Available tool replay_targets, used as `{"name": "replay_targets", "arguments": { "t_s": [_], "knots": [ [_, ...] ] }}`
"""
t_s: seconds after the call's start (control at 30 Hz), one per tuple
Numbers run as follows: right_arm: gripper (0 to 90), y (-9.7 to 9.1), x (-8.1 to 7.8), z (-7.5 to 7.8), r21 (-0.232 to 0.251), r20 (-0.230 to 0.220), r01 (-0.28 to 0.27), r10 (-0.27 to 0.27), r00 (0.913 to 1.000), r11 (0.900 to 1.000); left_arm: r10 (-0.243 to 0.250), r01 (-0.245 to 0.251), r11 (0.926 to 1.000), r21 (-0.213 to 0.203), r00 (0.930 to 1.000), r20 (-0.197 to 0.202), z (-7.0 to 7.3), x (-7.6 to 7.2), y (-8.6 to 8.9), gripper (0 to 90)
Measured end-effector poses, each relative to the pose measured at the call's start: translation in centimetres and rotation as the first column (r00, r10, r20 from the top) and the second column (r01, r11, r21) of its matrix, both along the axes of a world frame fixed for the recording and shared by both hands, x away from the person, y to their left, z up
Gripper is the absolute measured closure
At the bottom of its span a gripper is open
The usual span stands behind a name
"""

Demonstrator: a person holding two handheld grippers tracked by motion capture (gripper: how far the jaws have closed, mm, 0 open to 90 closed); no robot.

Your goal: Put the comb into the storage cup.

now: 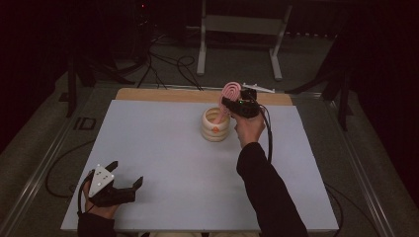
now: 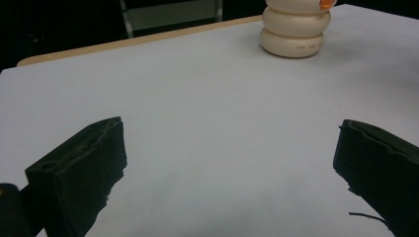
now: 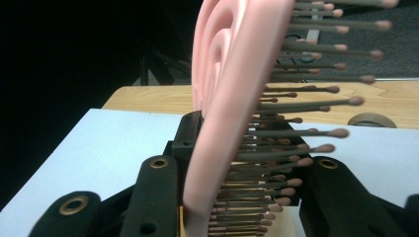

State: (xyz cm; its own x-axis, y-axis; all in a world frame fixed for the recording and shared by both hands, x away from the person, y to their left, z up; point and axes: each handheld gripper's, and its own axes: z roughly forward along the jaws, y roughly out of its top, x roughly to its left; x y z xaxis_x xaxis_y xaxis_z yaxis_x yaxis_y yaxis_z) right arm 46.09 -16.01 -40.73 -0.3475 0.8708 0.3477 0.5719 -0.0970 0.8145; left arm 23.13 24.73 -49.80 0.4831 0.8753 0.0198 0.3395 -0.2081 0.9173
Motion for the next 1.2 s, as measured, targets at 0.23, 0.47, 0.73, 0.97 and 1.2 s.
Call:
{"name": "replay_targets", "arguments": {
  "t_s": [0.23, 0.47, 0.73, 0.97, 1.2],
  "knots": [
    [63.4, 0.1, 0.0, -0.1, -0.005, -0.001, -0.001, 0.001, 1.0000, 1.0000, -0.001, 0.001, 1.0000, 0.001, 1.0000, 0.000, 0.0, 0.0, 0.0, 0.7],
    [63.4, 0.5, 0.0, -0.2, -0.021, 0.001, -0.010, 0.010, 1.0000, 0.9997, 0.000, 0.000, 1.0000, -0.001, 1.0000, 0.000, 0.0, 0.0, 0.0, 0.7],
    [63.4, 0.9, 0.0, -0.5, -0.028, -0.001, -0.015, 0.015, 0.9999, 0.9995, 0.000, 0.000, 1.0000, 0.001, 1.0000, -0.001, 0.0, 0.0, 0.0, 0.7],
    [63.3, 1.0, -0.1, -0.8, -0.026, -0.006, -0.015, 0.015, 0.9999, 0.9996, 0.000, 0.000, 1.0000, 0.001, 1.0000, -0.001, 0.0, 0.0, 0.0, 0.7],
    [63.3, 1.2, -0.1, -1.1, -0.026, -0.010, -0.015, 0.015, 0.9998, 0.9996, 0.001, -0.001, 1.0000, 0.001, 1.0000, 0.000, 0.0, 0.0, 0.0, 0.7]
  ]
}}
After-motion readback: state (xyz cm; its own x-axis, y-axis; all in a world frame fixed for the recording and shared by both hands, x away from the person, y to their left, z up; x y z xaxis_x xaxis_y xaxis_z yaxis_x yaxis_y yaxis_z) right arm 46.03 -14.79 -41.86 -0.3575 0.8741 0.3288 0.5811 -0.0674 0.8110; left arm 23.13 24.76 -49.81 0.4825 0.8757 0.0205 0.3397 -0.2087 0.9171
